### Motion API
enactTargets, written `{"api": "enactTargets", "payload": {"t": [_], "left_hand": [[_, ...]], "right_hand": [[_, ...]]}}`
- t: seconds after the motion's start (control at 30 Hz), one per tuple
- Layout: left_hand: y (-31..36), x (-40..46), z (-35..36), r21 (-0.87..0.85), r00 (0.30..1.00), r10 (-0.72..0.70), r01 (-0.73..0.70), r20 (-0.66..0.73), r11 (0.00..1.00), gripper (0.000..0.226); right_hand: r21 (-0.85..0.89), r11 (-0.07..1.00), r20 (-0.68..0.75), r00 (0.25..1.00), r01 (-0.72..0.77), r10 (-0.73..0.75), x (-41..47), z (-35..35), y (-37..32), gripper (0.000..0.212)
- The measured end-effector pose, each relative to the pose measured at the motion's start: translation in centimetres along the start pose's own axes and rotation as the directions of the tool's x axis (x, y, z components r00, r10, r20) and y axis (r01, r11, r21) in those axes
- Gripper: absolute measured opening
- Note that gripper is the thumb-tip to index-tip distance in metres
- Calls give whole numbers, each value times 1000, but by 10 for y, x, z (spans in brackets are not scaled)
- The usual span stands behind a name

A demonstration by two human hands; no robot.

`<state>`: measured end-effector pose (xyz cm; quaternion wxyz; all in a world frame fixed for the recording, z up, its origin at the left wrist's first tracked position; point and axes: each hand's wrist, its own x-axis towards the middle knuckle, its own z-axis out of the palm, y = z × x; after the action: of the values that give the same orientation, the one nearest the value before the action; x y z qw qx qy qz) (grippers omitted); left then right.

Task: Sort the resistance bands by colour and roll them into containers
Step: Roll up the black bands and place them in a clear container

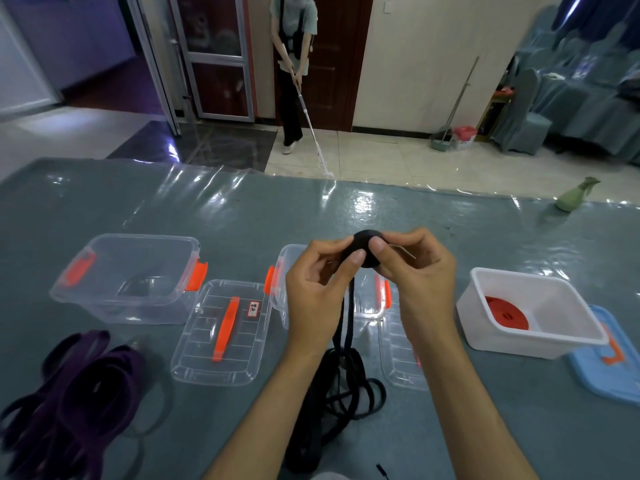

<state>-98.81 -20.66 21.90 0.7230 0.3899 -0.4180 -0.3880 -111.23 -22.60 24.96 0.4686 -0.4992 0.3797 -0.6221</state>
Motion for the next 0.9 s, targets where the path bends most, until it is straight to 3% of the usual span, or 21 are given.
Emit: {"api": "enactTargets", "payload": {"t": [0.1, 0.2, 0.3, 0.4, 0.53, 0.63, 0.8, 0.9], "left_hand": [[3, 4, -4, 1, 999, 25, -25, -22, 1000, 24], [5, 1, -1, -26, 997, 32, -34, -72, 999, 24], [1, 3, -2, -4, 1000, 8, -8, -9, 1000, 26], [-1, 9, -10, 26, 1000, 21, -22, 21, 999, 25], [-2, 4, -8, -8, 997, 0, -1, -73, 1000, 18], [-5, 3, -7, -40, 999, -25, 23, -45, 999, 15], [2, 8, -8, -17, 999, 43, -42, 23, 999, 19], [4, 9, -8, 1, 996, 30, -30, 79, 1000, 24]], "right_hand": [[-15, 998, 66, 996, -65, 65, 2, -6, 0, 21], [-33, 999, 55, 998, -31, 33, 1, -5, -2, 19], [-21, 1000, 22, 1000, 0, 1, 1, -3, -2, 17], [-60, 998, 83, 996, -10, 15, 2, -7, -1, 17], [-151, 988, 97, 995, 29, -14, 3, -10, -2, 21], [-136, 988, 63, 996, 72, -64, 1, -10, 0, 17], [-111, 994, 124, 992, -14, 28, -1, -11, -3, 24], [-85, 995, 60, 997, 56, -51, -3, -7, -5, 20]]}}
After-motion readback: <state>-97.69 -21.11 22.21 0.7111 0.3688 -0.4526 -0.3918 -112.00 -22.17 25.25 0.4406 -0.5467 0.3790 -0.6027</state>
